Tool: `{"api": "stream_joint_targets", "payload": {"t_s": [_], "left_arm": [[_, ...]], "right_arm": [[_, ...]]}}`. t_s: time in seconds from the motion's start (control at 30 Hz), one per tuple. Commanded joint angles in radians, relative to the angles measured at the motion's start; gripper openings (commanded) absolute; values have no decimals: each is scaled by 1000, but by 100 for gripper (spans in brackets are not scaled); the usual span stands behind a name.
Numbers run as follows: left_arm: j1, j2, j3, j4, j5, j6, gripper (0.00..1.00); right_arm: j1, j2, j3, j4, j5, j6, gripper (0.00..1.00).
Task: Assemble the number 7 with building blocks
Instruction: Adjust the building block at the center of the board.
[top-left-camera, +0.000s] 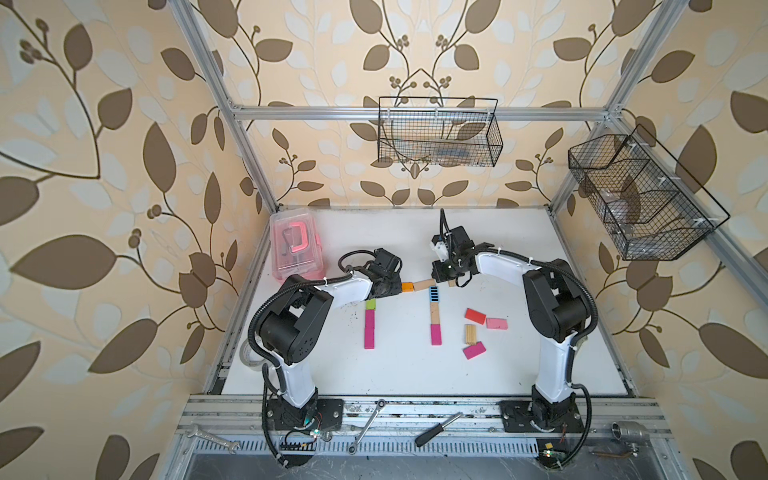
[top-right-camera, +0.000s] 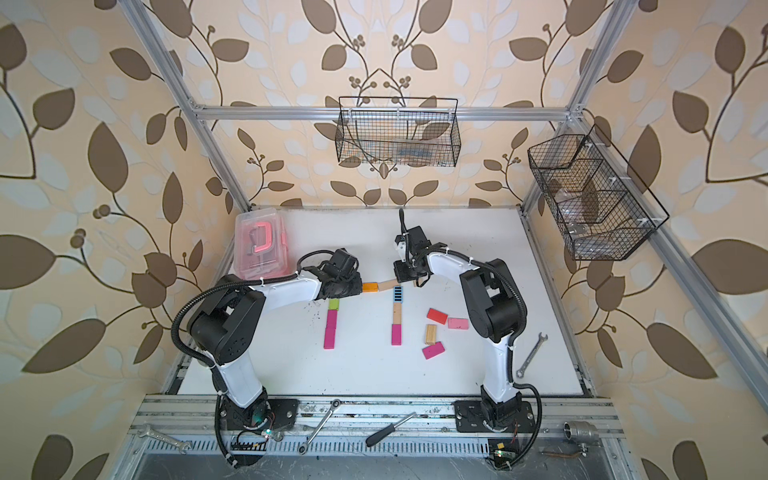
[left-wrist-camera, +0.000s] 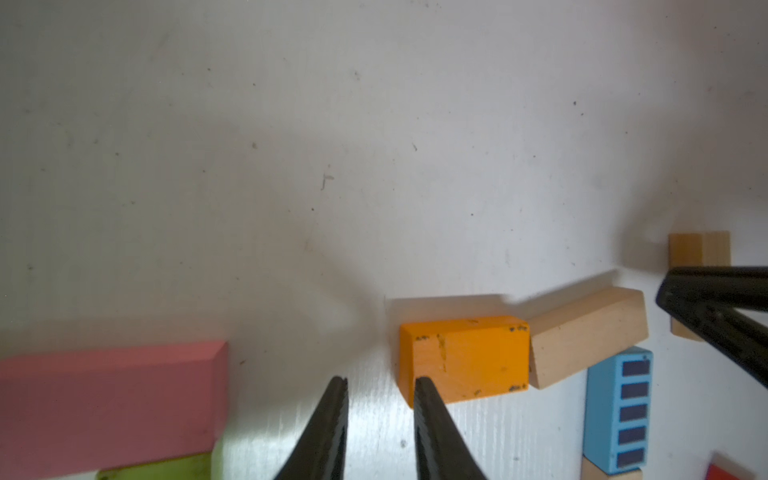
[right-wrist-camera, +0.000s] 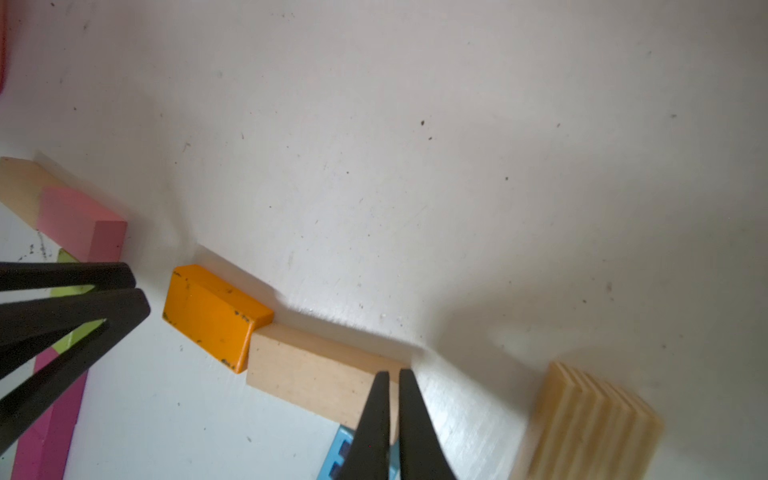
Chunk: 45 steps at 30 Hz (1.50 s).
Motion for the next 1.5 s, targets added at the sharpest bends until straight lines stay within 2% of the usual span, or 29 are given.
{"api": "stream_joint_targets", "payload": {"t_s": [0.0, 0.9, 1.2, 1.47], "left_arm": [[12, 10, 24, -4, 10, -18, 30], [24, 41, 33, 10, 62, -6, 31], [27, 46, 42, 6, 71, -7, 31], [32, 43, 38, 7, 71, -6, 31]], "right_arm": [[-3, 41, 49, -55, 0, -47, 9], [-2, 70, 111, -104, 1, -81, 9], [20, 138, 201, -168, -22, -124, 9], [21, 160, 216, -180, -27, -128, 9]]}}
